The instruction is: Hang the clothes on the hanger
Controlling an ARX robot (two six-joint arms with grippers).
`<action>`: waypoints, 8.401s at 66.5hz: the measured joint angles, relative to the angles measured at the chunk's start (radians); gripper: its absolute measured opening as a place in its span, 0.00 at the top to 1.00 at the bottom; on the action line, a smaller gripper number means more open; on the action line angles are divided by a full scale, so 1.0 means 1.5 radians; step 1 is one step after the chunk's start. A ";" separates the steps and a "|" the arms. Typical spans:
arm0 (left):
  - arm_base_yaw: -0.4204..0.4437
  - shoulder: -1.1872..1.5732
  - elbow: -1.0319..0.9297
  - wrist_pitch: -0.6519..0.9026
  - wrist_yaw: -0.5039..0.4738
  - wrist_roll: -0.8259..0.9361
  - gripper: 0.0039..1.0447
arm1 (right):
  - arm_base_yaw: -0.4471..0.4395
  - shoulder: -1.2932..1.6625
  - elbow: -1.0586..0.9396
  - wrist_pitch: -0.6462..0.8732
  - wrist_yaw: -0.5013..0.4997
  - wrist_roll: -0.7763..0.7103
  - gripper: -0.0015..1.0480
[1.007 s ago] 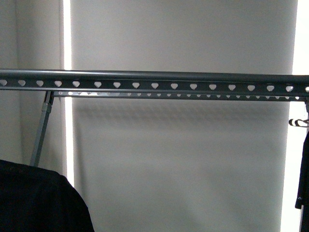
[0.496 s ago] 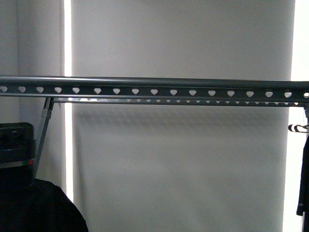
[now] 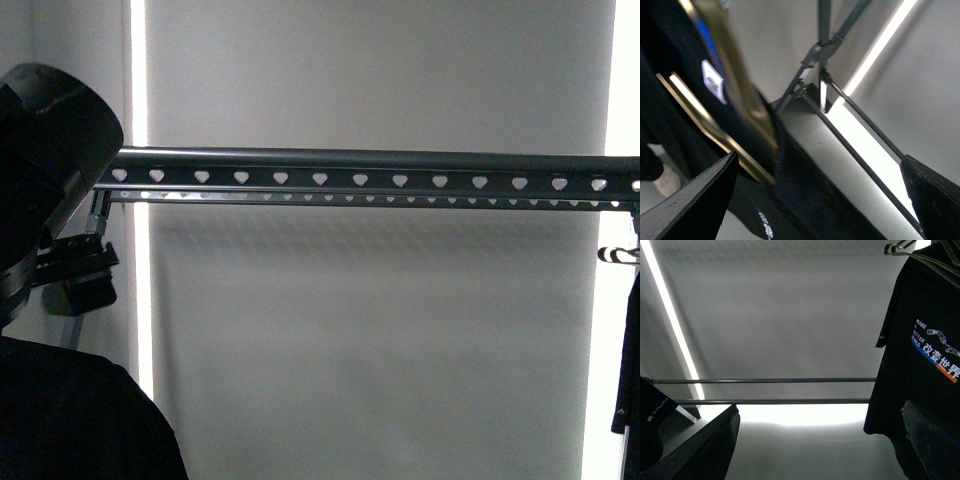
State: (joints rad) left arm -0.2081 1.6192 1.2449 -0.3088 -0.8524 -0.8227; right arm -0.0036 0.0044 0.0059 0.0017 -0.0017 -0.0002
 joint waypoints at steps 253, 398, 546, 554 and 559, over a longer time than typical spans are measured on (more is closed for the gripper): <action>0.028 0.010 -0.020 0.305 1.080 1.397 0.96 | 0.000 0.000 0.000 0.000 0.000 0.000 0.07; 0.025 0.036 0.051 0.317 1.088 1.455 0.96 | -0.065 1.092 0.950 -0.171 -0.371 -0.954 0.36; 0.017 -0.199 -0.377 0.780 0.454 0.426 0.16 | -0.247 1.040 0.953 -0.200 -0.200 -0.616 0.97; 0.027 -0.288 -0.479 0.661 0.462 0.508 0.38 | -0.228 1.079 1.024 -0.227 -0.154 -0.615 0.97; 0.037 -0.313 -0.528 0.666 0.474 0.525 0.50 | -0.218 1.099 1.059 -0.245 -0.125 -0.617 0.97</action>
State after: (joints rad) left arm -0.1532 1.1503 0.4526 0.6903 -0.1421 -0.0353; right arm -0.3313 1.6531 1.5940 -0.3656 -0.1894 -0.9260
